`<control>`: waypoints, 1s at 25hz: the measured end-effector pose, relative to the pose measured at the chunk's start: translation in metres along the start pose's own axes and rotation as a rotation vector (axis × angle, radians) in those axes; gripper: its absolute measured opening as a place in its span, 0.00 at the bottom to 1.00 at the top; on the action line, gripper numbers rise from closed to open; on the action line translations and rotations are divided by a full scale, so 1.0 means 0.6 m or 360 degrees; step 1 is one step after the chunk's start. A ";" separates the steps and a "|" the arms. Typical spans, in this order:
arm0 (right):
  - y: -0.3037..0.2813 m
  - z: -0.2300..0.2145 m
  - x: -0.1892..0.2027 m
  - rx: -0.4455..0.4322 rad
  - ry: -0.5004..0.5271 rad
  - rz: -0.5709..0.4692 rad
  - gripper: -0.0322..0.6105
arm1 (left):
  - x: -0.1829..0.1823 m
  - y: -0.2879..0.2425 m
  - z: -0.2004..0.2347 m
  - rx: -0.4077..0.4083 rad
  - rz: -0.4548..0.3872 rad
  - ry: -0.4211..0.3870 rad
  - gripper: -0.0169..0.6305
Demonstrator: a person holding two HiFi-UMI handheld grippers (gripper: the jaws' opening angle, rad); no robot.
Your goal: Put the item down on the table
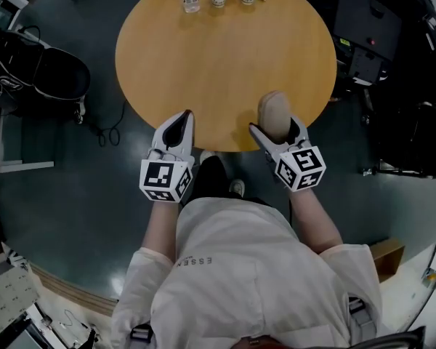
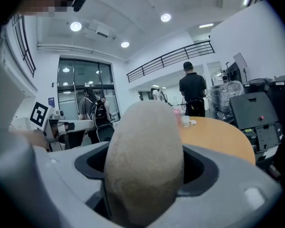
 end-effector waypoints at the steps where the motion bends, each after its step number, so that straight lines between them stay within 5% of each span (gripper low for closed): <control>1: -0.019 -0.003 -0.006 0.0012 -0.0006 0.0004 0.66 | 0.001 -0.014 0.017 0.0007 0.0014 0.0007 0.04; 6: -0.113 -0.002 -0.012 0.0058 -0.0014 0.0089 0.66 | 0.001 -0.067 0.096 0.0053 0.0071 0.0031 0.04; 14: -0.285 -0.041 0.068 0.0086 0.0035 0.0446 0.66 | 0.031 -0.149 0.193 0.0045 0.0139 0.0058 0.04; 25: -0.400 -0.109 0.174 0.0185 0.0030 0.0885 0.66 | 0.097 -0.203 0.240 0.0086 0.0268 0.0152 0.04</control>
Point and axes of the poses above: the fingertips, and each gripper's own axes: y backward along the fingers, z to its left, x out of its underside, the point moved 3 cm from there along y, backward along the fingers, and after that the axes turned 4 degrees about -y, right-handed, at the moved point
